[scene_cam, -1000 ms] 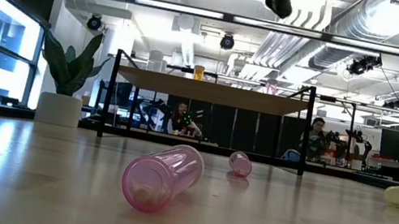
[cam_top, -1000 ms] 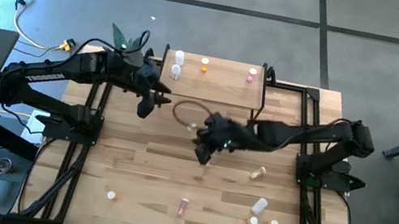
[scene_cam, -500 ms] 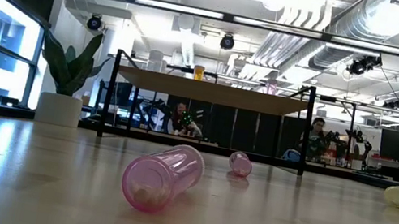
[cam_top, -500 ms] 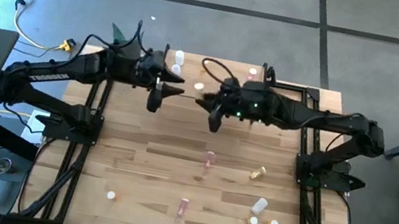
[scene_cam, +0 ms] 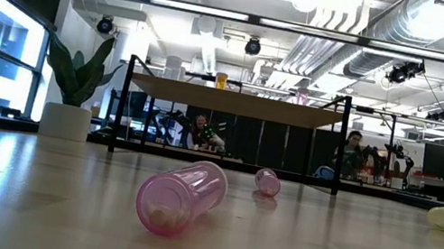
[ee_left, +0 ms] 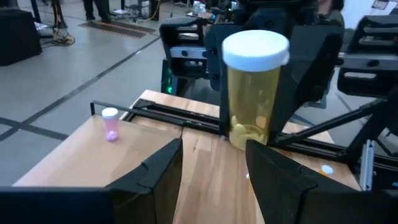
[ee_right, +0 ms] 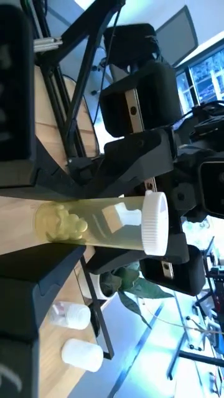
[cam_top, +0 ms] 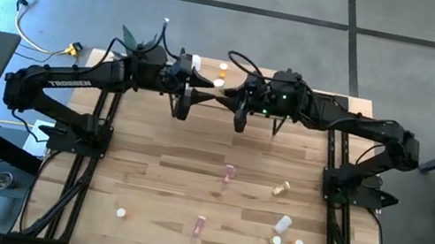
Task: Pick and place medicine bottles onto shelf by color
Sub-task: Put the bottom left yellow pill bottle on the shelf
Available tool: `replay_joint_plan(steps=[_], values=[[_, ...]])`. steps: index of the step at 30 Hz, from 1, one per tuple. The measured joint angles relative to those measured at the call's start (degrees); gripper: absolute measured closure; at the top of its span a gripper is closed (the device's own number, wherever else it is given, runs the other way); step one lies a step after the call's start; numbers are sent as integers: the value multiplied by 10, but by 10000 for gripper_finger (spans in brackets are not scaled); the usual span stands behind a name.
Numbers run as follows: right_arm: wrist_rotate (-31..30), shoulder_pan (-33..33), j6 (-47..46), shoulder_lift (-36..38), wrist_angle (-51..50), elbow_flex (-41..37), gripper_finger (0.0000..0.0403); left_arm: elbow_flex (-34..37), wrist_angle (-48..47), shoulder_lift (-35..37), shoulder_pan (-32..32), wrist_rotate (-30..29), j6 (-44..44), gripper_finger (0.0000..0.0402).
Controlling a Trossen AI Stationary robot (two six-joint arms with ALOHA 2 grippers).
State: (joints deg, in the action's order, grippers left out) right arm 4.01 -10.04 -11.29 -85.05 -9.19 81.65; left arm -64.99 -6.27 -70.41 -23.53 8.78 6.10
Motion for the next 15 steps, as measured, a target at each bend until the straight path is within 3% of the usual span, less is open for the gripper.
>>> replay_joint_plan(steps=[8,15], values=[[24,-32,19,16,-21,0,316,0,53,3,-4,46,-7,234],[61,-38,28,16,-9,0,316,0,104,-3,-4,29,9,234]])
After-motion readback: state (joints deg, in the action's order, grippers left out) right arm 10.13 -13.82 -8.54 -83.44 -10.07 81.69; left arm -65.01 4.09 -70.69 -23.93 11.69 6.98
